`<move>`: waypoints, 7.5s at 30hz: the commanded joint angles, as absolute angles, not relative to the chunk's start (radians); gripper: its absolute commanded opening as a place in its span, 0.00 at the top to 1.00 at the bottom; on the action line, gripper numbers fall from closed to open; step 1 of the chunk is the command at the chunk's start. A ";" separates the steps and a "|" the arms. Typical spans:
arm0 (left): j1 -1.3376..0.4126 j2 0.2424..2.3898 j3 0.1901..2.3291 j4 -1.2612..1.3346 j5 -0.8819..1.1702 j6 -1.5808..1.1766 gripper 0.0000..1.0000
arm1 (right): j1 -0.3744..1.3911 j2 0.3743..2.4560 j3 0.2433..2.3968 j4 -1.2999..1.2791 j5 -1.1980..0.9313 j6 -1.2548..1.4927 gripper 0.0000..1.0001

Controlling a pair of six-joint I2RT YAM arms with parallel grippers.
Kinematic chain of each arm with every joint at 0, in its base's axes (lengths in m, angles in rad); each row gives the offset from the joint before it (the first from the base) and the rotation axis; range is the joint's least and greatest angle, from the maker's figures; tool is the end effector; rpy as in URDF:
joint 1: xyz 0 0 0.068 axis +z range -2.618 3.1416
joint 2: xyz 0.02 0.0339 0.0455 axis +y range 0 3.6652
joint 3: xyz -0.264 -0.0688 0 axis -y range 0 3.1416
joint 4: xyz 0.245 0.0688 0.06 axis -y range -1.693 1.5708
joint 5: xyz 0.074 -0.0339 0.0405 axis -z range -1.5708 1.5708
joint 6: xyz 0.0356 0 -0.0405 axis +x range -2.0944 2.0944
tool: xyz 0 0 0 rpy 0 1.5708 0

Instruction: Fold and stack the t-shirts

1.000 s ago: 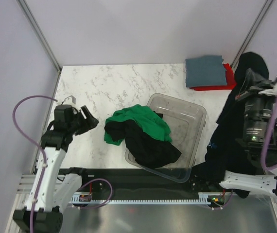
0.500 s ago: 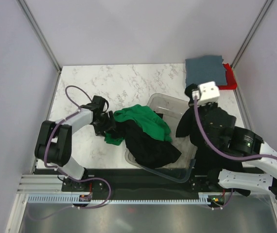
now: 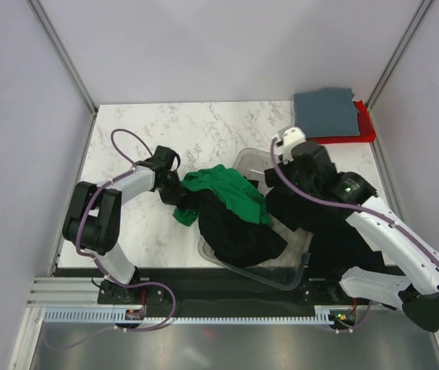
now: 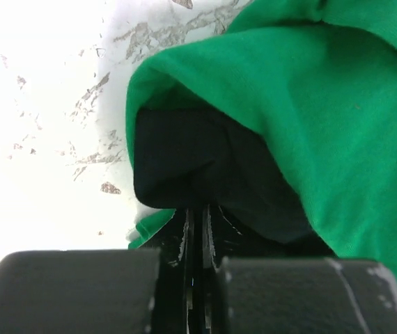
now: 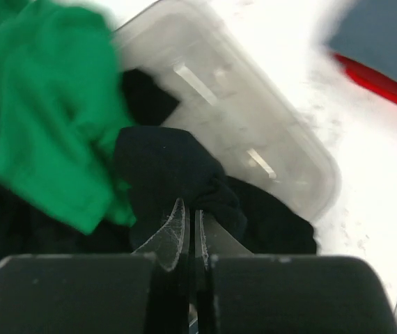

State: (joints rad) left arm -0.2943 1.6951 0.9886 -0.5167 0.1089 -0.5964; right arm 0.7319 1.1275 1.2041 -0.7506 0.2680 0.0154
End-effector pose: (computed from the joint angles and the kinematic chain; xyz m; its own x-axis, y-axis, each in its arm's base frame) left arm 0.3006 -0.0952 0.1592 -0.9263 -0.3027 -0.2244 -0.2375 0.9314 -0.2759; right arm 0.1782 0.1474 0.3629 -0.4718 -0.4039 -0.7838 -0.4833 0.8619 -0.1532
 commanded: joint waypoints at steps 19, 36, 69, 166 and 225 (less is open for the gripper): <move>-0.682 1.356 1.621 -0.795 0.110 -0.549 0.98 | -0.152 1.155 1.604 -0.768 0.148 0.340 1.00; -1.195 1.697 1.830 -0.818 0.244 -0.401 0.67 | -0.252 1.114 1.620 -0.795 0.183 0.405 1.00; -0.784 1.578 1.158 -0.796 -0.008 -0.486 0.39 | -0.222 0.985 1.342 -0.695 -0.089 0.457 1.00; -0.218 1.072 1.186 -1.026 0.033 -0.451 0.20 | 0.612 1.440 1.909 -0.470 -0.121 0.689 1.00; -0.749 1.873 1.200 -0.449 0.026 -0.749 0.38 | 0.436 0.802 1.016 -0.749 0.284 0.689 1.00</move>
State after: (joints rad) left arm -0.7380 1.8236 1.1572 -0.5293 0.0559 -0.7136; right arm 0.4355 0.8162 1.0298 -0.7784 0.3019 0.7017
